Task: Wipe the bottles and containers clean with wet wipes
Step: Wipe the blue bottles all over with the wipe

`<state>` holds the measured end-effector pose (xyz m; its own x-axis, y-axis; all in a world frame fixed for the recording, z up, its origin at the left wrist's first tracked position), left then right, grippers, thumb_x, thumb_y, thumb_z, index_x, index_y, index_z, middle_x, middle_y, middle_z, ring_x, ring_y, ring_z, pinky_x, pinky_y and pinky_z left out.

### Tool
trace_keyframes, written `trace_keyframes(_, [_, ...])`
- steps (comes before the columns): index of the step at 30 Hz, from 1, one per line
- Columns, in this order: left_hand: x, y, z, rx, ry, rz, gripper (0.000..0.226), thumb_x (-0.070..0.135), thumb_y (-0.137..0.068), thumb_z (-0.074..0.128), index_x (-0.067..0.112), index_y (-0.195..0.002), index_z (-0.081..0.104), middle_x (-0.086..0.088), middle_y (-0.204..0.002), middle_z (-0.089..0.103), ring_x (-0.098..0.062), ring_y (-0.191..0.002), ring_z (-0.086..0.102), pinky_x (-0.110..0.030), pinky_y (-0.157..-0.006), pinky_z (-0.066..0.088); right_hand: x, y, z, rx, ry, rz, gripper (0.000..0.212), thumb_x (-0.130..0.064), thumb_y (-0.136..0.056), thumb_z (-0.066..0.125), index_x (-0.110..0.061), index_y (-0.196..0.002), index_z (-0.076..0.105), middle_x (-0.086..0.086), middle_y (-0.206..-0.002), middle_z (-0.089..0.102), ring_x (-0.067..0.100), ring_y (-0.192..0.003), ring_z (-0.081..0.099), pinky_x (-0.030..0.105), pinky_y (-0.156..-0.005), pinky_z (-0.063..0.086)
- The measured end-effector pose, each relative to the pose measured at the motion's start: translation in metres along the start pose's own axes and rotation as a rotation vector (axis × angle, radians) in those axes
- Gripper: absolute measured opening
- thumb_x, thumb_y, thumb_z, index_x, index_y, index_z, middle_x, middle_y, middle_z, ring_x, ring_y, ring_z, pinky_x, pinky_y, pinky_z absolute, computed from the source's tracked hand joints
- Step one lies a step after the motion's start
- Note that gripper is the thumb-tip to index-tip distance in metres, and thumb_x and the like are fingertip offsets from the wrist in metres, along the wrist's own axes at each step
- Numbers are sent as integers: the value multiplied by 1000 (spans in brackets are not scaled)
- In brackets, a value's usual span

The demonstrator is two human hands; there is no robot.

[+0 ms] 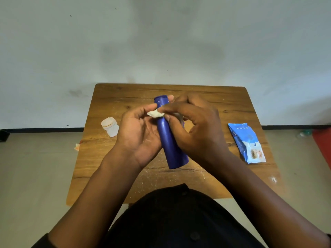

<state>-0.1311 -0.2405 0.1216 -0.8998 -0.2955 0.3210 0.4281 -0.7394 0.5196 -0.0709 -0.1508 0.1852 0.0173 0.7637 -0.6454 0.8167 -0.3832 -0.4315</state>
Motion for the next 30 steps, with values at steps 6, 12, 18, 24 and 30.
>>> trace_keyframes(6, [19, -3, -12, 76, -77, 108, 42, 16, -99, 54, 0, -137, 66, -12, -114, 70, -23, -102, 60, -42, -111, 46, -5, 39, 4, -159, -176, -57, 22, -4, -89, 77, -19, -105, 83, -1, -95, 65, 11, -88, 62, 20, -73, 48])
trace_keyframes(12, [20, -11, -15, 107, -93, 122, 52, 11, -91, 65, -3, -141, 61, -13, -112, 65, -23, -92, 60, -42, -95, 57, 9, 52, 0, -136, -231, -10, 20, -4, -88, 77, -17, -102, 83, -2, -94, 66, 17, -86, 65, 30, -69, 52])
trace_keyframes(18, [1, -14, -16, 196, -219, 57, 14, 2, -85, 73, 6, -97, 68, -14, -103, 71, -25, -90, 69, -38, -88, 58, 26, 18, -5, -4, -85, 140, 20, -10, -92, 76, -22, -107, 82, -1, -95, 65, 13, -87, 61, 22, -68, 49])
trace_keyframes(24, [7, -11, -23, 263, -201, 59, 23, 5, -87, 76, 4, -109, 70, -20, -125, 74, -31, -109, 73, -44, -93, 61, 16, 9, 3, 1, 8, 80, 20, -11, -91, 76, -20, -109, 82, -1, -98, 64, 11, -90, 60, 15, -69, 45])
trace_keyframes(30, [24, -7, -34, 333, -111, 133, 54, 11, -87, 80, 8, -137, 61, -17, -122, 70, -34, -109, 74, -60, -74, 64, 15, 35, 4, -84, 14, -26, 18, -18, -91, 75, -17, -108, 80, -4, -102, 63, 8, -96, 59, 14, -75, 45])
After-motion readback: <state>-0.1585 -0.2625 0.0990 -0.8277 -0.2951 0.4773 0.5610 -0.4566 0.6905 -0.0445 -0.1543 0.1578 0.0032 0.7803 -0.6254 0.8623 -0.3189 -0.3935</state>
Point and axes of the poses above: each hand's wrist, its own y-axis away from the middle knuckle, its own z-axis out of the palm, x = y × z, the point moved 8 cm from there along -y, towards the middle knuckle
